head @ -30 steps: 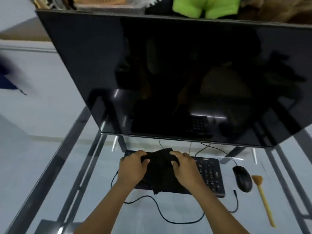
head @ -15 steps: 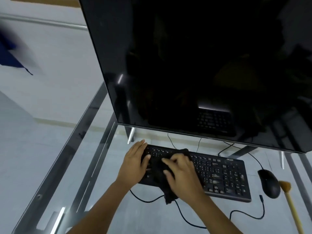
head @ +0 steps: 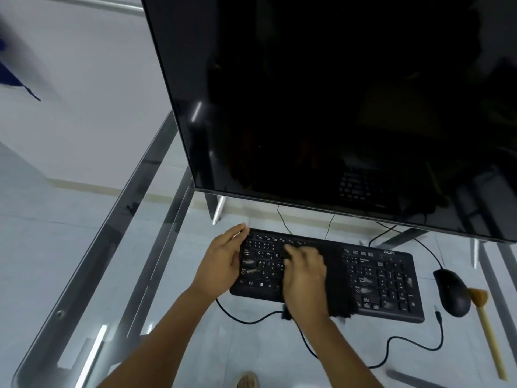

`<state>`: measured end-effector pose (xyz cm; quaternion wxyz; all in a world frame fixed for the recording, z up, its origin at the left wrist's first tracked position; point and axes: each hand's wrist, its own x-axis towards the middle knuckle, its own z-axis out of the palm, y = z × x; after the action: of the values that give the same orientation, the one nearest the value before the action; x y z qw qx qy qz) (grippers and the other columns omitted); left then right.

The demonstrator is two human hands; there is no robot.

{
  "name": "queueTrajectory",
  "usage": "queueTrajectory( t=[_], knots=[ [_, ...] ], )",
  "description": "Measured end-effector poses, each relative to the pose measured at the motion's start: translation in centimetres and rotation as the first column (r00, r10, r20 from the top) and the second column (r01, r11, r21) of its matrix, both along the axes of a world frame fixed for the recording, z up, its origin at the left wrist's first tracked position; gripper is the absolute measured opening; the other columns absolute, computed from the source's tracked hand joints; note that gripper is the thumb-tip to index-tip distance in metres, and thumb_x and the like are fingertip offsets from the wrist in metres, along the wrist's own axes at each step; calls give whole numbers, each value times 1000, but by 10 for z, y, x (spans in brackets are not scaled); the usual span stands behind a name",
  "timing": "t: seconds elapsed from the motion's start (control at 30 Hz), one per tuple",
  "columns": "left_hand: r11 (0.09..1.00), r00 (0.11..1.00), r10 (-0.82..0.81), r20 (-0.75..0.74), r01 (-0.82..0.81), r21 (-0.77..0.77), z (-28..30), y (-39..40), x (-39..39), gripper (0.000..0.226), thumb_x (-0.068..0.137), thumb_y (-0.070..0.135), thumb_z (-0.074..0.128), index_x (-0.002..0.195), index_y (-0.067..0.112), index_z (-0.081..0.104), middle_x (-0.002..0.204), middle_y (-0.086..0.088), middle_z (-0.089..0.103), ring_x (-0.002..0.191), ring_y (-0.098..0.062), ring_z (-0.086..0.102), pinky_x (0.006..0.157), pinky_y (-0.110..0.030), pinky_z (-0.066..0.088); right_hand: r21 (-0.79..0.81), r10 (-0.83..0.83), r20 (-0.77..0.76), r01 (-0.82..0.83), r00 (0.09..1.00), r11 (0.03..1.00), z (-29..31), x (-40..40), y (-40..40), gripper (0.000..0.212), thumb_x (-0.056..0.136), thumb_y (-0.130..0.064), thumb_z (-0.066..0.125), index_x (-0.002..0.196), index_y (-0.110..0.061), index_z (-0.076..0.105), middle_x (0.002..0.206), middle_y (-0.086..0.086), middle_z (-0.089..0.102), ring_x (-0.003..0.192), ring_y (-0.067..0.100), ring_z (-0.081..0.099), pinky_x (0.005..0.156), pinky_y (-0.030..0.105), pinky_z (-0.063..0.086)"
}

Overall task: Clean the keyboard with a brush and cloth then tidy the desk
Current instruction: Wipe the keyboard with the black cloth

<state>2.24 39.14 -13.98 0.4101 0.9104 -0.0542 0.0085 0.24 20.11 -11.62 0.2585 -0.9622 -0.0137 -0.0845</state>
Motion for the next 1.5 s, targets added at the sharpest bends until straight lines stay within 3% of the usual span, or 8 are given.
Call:
queueTrajectory(
  t=[0.17,0.37,0.5,0.67,0.87,1.2,1.33,1.5],
  knots=[
    [998,997,-65,48,66,-20,-3,6,2,49,91,-1,45,138,11,49,145,-2,43,121,-21,54,104,-42,44,-53,281,-20,-281,960,958,-2,-2,37,40,86,-12,66,126,-17,61,104,5,56,87,23,53,73,30,50],
    [998,997,-59,39,59,7,-5,6,2,47,95,4,48,141,15,45,147,6,38,132,-21,42,111,-40,35,-89,7,-24,-9,1000,996,-9,-3,-39,46,82,3,71,124,-15,65,100,9,57,86,25,53,75,34,51],
    [999,999,-42,24,43,-20,-9,5,1,46,94,6,44,140,14,46,147,0,41,131,-23,44,109,-44,38,-58,34,-30,-36,999,998,-11,-10,9,33,92,-51,56,100,-19,64,100,8,60,96,26,57,89,47,50],
    [997,997,-61,42,63,-49,-4,6,3,48,91,12,38,137,8,49,144,2,40,130,-16,44,110,-23,32,31,350,-41,-349,936,937,-6,-22,41,18,100,-31,47,115,-37,55,99,-10,44,92,14,44,82,27,42],
    [993,999,-40,15,42,-110,-8,7,2,42,97,7,47,138,15,48,143,11,38,133,-10,38,111,-24,30,-34,69,-49,-70,996,997,-15,-29,-26,47,83,1,69,125,-19,63,99,3,55,88,19,51,76,38,54],
    [989,999,-49,-11,47,-143,-7,6,3,44,96,1,47,138,13,48,144,9,38,133,-10,37,110,-17,27,-47,254,-44,-256,966,966,-4,-41,11,19,90,-40,64,87,-21,62,87,2,60,78,15,57,69,28,52],
    [994,999,-34,-4,33,-105,-9,5,0,48,94,0,48,140,15,45,144,12,35,133,-15,37,111,-23,28,-48,64,-75,-68,995,997,-21,-47,-24,39,84,1,67,120,-13,67,97,5,56,81,16,55,71,32,55],
    [993,1000,-29,-6,28,-117,-10,5,0,48,95,1,43,140,17,45,146,11,35,132,-18,38,110,-24,28,65,319,-33,-316,947,947,-14,-57,54,26,90,-17,53,110,-27,66,94,-3,54,86,10,46,74,23,44]
  ],
)
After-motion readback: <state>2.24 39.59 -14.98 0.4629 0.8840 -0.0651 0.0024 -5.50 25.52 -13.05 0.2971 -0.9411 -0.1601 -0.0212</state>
